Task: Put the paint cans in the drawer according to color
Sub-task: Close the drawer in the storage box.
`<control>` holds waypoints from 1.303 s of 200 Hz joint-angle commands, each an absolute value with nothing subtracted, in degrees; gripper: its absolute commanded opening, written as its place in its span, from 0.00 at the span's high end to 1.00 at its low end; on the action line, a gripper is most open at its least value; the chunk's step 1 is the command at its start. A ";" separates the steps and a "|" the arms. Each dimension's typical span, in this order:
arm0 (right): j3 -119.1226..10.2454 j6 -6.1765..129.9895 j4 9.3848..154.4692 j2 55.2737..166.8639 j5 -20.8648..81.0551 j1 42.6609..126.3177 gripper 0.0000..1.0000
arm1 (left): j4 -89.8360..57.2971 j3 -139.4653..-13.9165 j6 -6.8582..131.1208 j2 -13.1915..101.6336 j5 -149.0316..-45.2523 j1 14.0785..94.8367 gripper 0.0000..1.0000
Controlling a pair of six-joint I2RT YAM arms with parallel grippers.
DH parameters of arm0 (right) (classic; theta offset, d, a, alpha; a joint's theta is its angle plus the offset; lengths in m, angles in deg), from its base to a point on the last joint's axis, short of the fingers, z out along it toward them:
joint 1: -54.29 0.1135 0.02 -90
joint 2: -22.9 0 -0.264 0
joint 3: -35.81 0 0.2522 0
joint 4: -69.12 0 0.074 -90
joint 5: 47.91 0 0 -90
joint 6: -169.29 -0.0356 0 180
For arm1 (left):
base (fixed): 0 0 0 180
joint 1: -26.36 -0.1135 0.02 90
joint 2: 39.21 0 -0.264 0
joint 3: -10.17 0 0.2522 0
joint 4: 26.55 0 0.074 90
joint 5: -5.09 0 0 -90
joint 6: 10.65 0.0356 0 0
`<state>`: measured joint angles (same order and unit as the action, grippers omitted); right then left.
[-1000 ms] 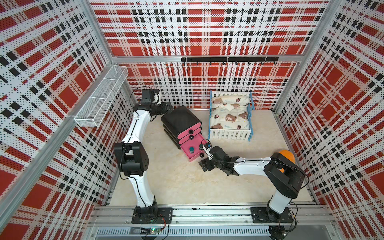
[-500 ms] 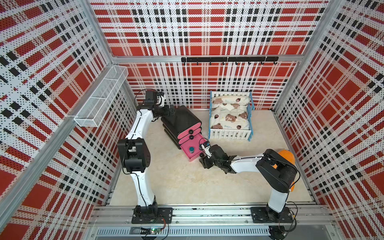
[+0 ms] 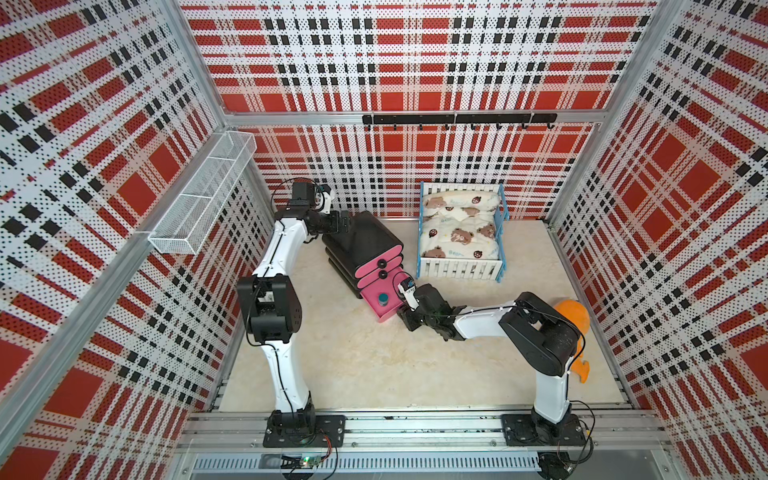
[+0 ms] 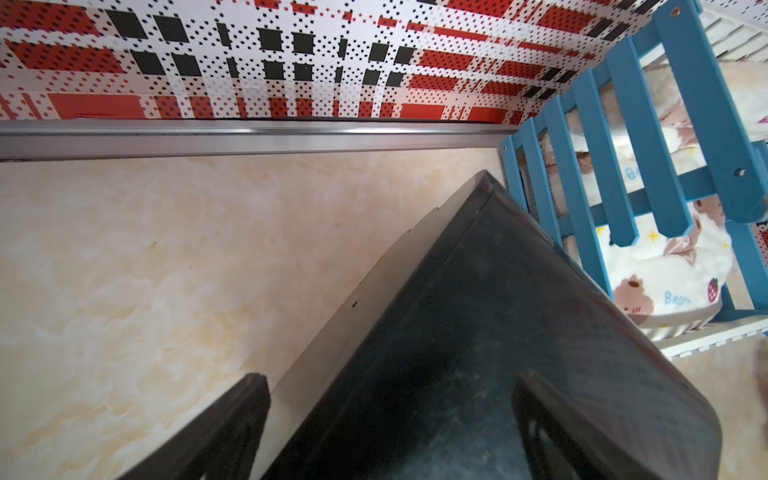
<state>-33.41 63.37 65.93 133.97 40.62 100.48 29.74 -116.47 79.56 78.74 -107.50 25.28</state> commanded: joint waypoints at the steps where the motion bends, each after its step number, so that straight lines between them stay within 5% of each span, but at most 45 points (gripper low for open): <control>1: -35.09 64.44 64.39 134.77 40.43 100.08 0.63 | 30.19 -118.10 80.84 80.19 -109.57 25.82 0.04; 260: -52.64 62.36 50.22 152.49 38.23 99.46 0.65 | 32.21 -113.49 84.28 81.33 -110.40 29.07 0.05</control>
<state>-51.05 61.05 54.96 150.36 38.94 98.86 27.86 -116.12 83.76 80.75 -108.29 26.72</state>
